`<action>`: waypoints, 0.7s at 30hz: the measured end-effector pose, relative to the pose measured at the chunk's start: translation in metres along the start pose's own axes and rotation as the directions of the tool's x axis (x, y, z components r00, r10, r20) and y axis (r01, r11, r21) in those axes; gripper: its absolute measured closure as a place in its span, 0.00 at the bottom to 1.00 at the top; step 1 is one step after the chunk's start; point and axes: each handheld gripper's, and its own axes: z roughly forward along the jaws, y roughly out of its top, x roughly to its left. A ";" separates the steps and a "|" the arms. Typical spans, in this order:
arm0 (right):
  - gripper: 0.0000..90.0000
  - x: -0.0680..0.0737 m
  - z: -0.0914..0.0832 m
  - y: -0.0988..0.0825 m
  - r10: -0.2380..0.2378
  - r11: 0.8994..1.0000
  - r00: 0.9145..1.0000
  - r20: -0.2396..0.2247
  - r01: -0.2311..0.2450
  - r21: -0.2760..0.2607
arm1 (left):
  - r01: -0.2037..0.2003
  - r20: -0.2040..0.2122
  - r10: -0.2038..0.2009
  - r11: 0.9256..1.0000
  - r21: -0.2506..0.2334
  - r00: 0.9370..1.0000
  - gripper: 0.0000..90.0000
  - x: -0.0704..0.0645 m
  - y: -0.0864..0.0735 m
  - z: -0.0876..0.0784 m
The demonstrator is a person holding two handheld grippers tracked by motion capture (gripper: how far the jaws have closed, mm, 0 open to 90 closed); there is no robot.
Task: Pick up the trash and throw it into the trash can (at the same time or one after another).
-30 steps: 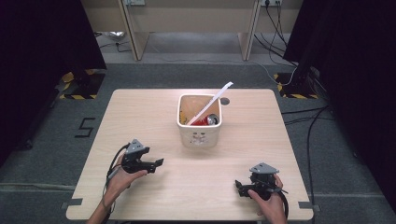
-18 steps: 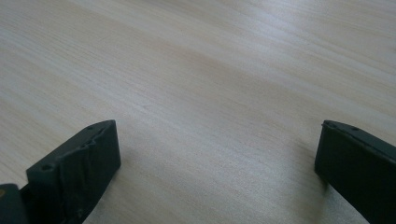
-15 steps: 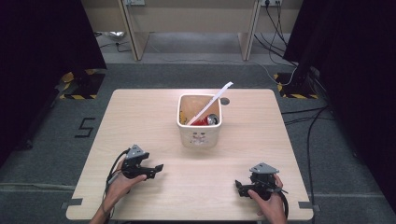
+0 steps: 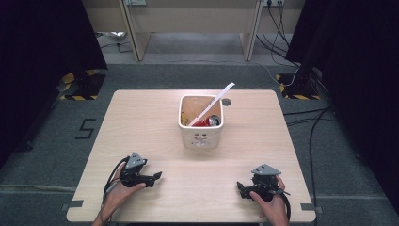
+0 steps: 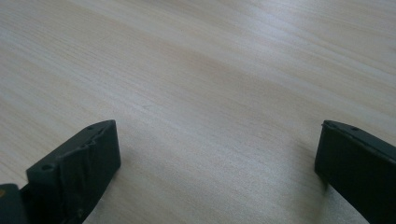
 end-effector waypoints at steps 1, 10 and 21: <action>0.00 0.000 0.000 0.000 0.000 1.000 1.000 0.000 0.000 0.000 | -0.007 -0.002 0.007 1.000 0.004 1.000 0.17 -0.001 -0.001 0.000; 0.01 0.000 0.000 0.000 0.000 1.000 1.000 0.000 0.000 -0.002 | -0.011 -0.001 0.011 1.000 0.021 1.000 0.17 -0.005 -0.009 -0.003; 0.00 0.000 0.000 0.000 0.000 1.000 1.000 0.000 0.000 0.000 | -0.032 -0.027 0.033 0.998 0.046 0.999 0.17 -0.006 -0.014 -0.008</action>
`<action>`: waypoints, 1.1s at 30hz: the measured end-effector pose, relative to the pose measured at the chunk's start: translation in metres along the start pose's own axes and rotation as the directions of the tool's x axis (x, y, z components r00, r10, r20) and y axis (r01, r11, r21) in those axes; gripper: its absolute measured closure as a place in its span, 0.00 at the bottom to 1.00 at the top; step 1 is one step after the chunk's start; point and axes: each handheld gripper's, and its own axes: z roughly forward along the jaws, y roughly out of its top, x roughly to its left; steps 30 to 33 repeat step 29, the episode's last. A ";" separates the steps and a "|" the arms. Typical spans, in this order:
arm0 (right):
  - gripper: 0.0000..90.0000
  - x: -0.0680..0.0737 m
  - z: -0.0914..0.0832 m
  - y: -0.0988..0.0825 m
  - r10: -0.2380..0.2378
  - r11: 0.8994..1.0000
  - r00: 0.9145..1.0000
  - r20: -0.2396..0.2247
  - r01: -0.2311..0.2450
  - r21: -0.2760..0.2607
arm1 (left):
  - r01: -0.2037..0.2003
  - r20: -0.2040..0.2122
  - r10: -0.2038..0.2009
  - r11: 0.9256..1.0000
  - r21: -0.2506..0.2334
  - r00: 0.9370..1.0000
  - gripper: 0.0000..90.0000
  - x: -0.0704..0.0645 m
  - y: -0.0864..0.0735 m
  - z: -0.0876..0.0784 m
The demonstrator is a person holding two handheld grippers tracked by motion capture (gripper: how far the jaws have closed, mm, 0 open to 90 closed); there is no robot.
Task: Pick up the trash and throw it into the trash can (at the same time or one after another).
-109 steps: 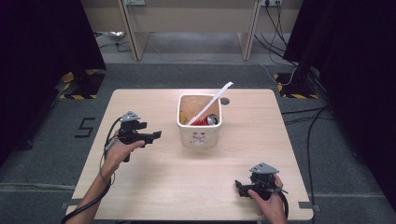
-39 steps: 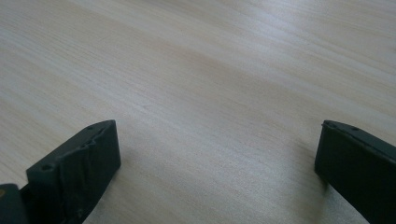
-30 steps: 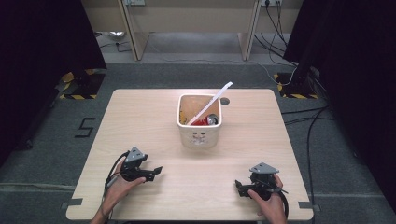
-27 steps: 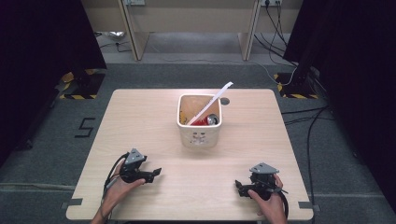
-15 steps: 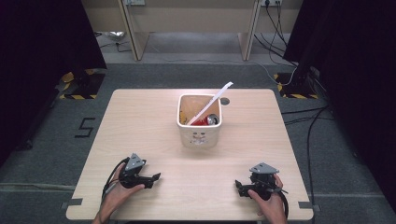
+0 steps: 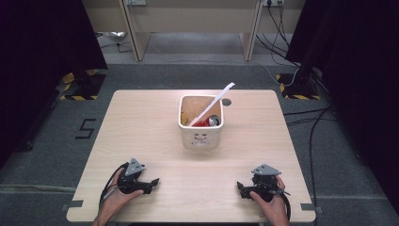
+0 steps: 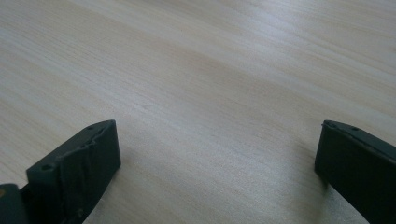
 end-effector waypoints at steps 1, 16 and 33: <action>0.00 0.000 0.000 0.000 0.000 1.000 1.000 0.000 0.000 0.000 | -0.001 -0.002 0.001 1.000 -0.002 1.000 0.17 0.000 0.000 0.000; 0.00 0.000 0.000 0.000 0.000 1.000 1.000 0.001 0.000 0.000 | 0.010 0.010 -0.010 1.000 0.006 1.000 0.16 -0.003 -0.003 -0.003; 0.00 0.000 0.000 0.000 0.000 1.000 1.000 0.001 0.000 0.000 | 0.010 0.011 -0.010 1.000 0.007 1.000 0.15 -0.003 -0.003 -0.003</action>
